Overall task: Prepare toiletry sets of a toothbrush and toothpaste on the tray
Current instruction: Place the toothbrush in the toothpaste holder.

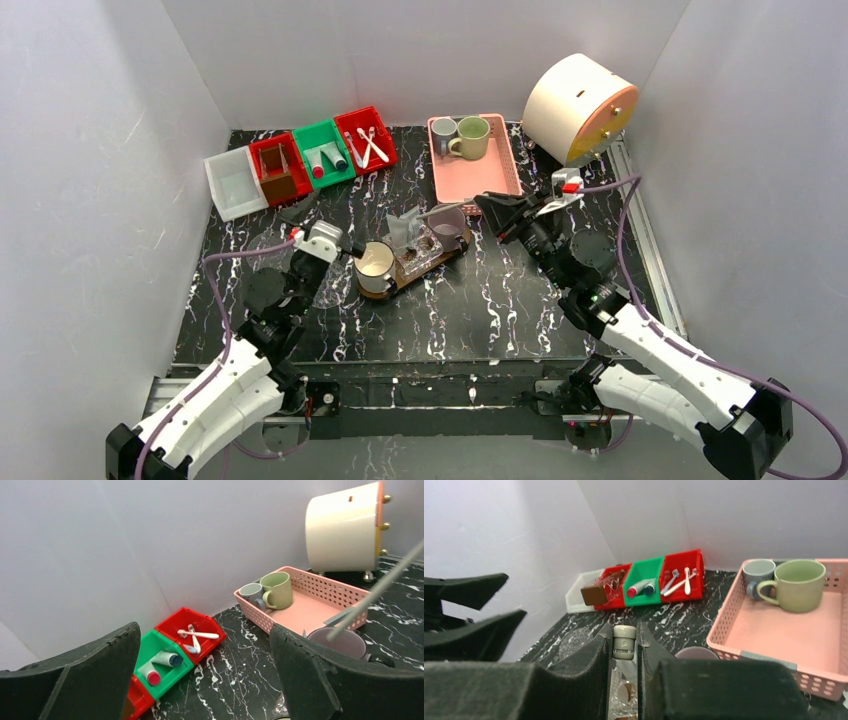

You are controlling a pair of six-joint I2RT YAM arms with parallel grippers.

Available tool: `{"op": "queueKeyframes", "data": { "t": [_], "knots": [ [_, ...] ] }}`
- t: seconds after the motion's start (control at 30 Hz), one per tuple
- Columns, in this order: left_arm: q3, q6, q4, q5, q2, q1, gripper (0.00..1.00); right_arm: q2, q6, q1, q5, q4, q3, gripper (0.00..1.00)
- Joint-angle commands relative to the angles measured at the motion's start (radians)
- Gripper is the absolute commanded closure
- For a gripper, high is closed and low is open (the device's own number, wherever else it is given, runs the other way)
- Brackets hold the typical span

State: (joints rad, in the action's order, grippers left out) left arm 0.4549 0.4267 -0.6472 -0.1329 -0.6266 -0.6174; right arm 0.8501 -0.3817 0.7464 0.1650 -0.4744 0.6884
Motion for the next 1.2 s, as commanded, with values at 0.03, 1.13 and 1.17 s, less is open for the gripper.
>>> {"op": "queueKeyframes", "data": {
  "t": [0.03,1.13,1.17],
  "knots": [
    [0.041,-0.137,-0.055,-0.227,-0.023,0.001,0.02,-0.032,0.036,-0.003,0.049,-0.120,-0.063,0.99],
    [0.031,-0.167,-0.081,-0.385,-0.071,0.020,0.02,0.109,-0.017,-0.014,0.090,-0.282,-0.226,0.99],
    [0.030,-0.167,-0.082,-0.385,-0.070,0.019,0.02,0.113,-0.017,-0.015,0.086,-0.285,-0.227,0.99]
  ]
}}
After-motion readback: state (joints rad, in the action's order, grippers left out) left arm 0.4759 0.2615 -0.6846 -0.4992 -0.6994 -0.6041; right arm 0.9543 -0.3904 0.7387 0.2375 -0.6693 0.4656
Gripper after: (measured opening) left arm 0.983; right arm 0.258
